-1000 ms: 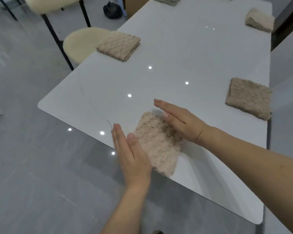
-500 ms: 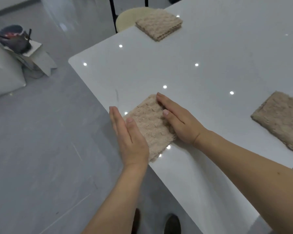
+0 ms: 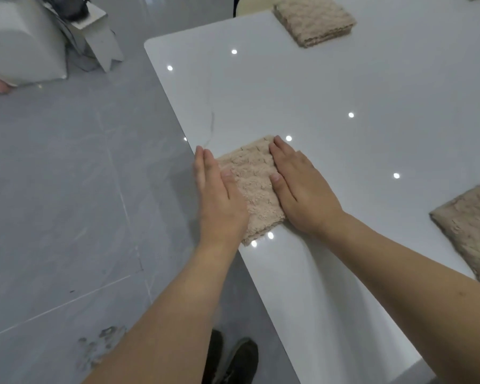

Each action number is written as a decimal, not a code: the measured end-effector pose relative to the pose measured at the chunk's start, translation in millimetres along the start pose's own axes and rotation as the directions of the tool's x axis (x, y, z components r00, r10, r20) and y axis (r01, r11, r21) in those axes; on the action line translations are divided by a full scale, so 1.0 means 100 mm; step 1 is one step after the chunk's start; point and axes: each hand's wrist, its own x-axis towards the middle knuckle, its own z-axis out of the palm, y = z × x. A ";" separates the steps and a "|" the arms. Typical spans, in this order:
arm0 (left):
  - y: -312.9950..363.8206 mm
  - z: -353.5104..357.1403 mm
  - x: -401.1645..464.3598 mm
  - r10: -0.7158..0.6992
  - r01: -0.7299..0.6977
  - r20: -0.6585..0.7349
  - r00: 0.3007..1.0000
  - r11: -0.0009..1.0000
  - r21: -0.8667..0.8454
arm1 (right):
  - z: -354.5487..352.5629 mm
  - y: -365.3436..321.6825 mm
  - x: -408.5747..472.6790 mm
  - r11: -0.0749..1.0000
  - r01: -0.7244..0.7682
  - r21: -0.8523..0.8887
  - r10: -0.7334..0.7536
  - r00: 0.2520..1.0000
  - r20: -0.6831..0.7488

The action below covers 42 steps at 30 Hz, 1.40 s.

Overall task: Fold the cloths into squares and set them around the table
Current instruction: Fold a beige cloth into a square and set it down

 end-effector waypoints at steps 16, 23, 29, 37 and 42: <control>0.77 0.37 -0.01 0.360 -0.391 0.174 0.916 0.716 0.579 | -0.76 0.42 -0.49 0.946 -0.224 0.232 0.264 0.952 -0.155; 1.23 1.35 -0.29 0.430 -0.547 0.339 0.837 0.666 0.507 | -1.24 1.13 -1.24 0.851 -0.436 0.293 0.496 0.850 -0.177; 1.48 2.01 -0.43 0.435 -0.666 0.530 0.728 0.632 0.396 | -1.41 1.62 -1.66 0.750 -0.498 0.436 0.641 0.709 -0.293; 1.59 2.50 -0.29 0.372 -0.664 0.852 0.367 0.747 -0.040 | -1.22 1.84 -1.89 0.509 -0.400 0.762 0.858 0.308 -0.411; 1.68 2.67 -0.31 0.380 -0.529 0.884 0.270 0.826 -0.194 | -1.08 1.84 -1.97 0.434 -0.367 0.823 0.899 0.120 -0.421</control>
